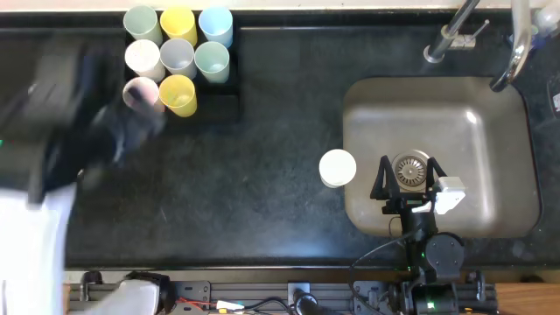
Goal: Store Cups
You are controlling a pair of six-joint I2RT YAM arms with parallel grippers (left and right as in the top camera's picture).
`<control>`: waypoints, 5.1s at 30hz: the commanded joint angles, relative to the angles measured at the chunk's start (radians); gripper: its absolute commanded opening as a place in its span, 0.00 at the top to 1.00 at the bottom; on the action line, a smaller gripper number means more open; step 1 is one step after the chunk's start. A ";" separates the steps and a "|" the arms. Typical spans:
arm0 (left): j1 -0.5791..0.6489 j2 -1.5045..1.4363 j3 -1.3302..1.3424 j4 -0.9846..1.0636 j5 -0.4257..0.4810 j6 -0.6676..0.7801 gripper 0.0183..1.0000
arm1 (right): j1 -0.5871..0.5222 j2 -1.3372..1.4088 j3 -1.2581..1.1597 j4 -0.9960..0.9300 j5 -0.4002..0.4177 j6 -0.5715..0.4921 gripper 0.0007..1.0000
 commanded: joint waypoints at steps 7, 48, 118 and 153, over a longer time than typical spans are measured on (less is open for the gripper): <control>0.127 -0.799 -1.094 0.988 0.112 0.884 0.00 | -0.001 -0.007 -0.013 0.005 -0.005 0.004 0.01; 0.125 -1.297 -1.795 1.549 0.117 0.814 0.00 | -0.001 -0.007 -0.013 0.005 -0.005 0.004 0.00; 0.125 -1.297 -1.795 1.549 0.117 0.814 0.00 | 0.129 1.656 1.310 -1.207 -0.138 -0.571 0.00; 0.125 -1.297 -1.795 1.549 0.117 0.814 0.00 | 0.508 1.981 2.345 -1.533 -0.105 -0.453 0.96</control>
